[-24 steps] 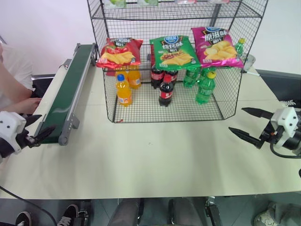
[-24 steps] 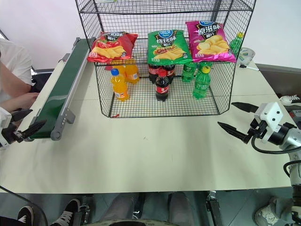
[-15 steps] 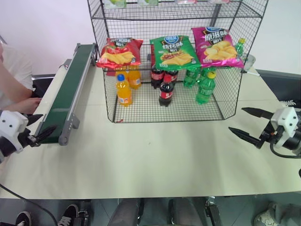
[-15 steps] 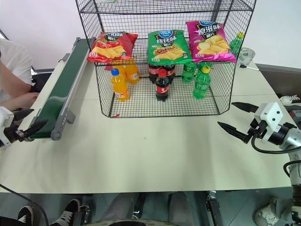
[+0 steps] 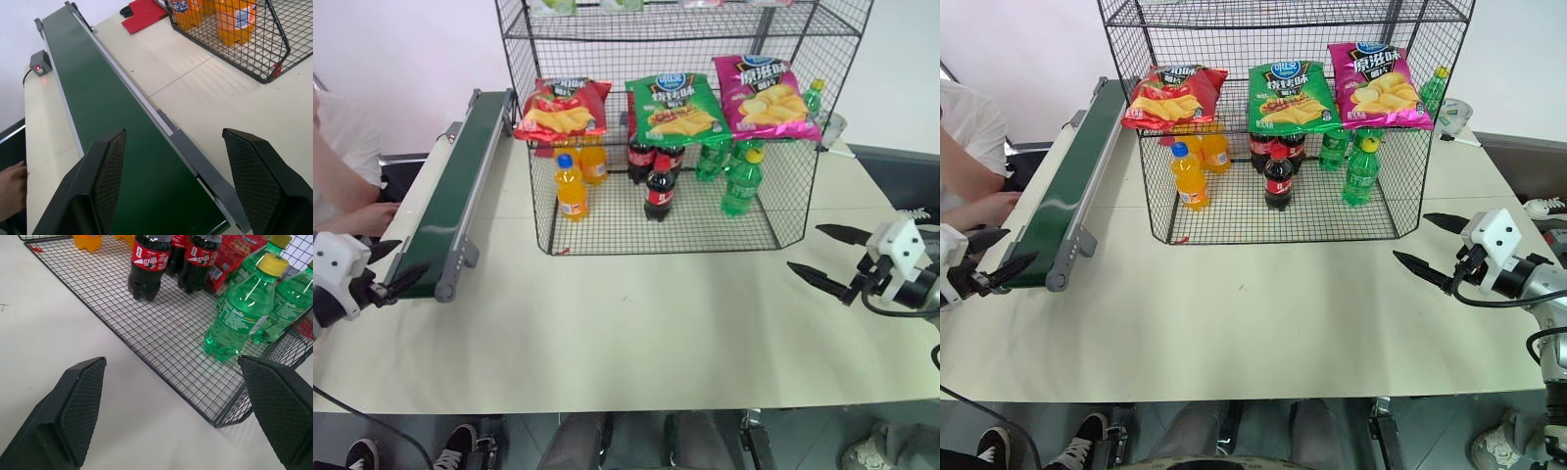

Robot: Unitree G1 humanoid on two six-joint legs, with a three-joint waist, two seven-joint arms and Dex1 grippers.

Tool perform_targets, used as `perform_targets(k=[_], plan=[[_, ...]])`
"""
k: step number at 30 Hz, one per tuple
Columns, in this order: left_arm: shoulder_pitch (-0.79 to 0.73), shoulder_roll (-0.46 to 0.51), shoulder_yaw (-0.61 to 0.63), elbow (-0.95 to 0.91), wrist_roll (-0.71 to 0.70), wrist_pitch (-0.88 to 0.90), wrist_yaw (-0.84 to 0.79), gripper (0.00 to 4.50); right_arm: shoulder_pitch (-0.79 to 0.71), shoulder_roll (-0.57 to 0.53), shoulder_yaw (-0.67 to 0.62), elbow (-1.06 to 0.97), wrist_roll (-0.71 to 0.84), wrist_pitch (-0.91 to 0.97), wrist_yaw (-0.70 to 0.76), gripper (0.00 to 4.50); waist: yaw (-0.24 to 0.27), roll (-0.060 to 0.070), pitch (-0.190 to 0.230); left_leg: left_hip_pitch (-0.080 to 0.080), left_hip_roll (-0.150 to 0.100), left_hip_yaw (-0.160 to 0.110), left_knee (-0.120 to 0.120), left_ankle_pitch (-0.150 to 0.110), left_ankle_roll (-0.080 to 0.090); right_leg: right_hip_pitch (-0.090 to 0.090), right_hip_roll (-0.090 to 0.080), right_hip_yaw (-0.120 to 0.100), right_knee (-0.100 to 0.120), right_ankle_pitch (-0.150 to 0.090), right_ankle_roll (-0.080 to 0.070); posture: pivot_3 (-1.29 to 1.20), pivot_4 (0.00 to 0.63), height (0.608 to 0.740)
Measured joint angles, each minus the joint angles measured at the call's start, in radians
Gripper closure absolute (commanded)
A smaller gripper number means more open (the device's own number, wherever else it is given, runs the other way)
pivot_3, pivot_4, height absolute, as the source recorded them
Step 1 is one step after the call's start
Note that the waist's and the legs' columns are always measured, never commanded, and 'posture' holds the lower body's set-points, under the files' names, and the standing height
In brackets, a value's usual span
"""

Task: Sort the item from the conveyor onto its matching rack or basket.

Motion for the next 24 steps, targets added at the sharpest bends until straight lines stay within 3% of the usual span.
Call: perform_targets(k=[24], plan=[[0.012, -0.002, 0.003, 0.000, -0.043, -0.012, -0.014, 1.24, -0.013, 0.002, 0.004, 0.010, -0.043, -0.015, -0.026, 0.00, 0.003, 0.000, 0.000, 0.000, 0.005, 0.008, -0.001, 0.000, -0.001, -0.007, 0.004, 0.009, 0.000, 0.001, -0.002, 0.00, 0.150, 0.740]])
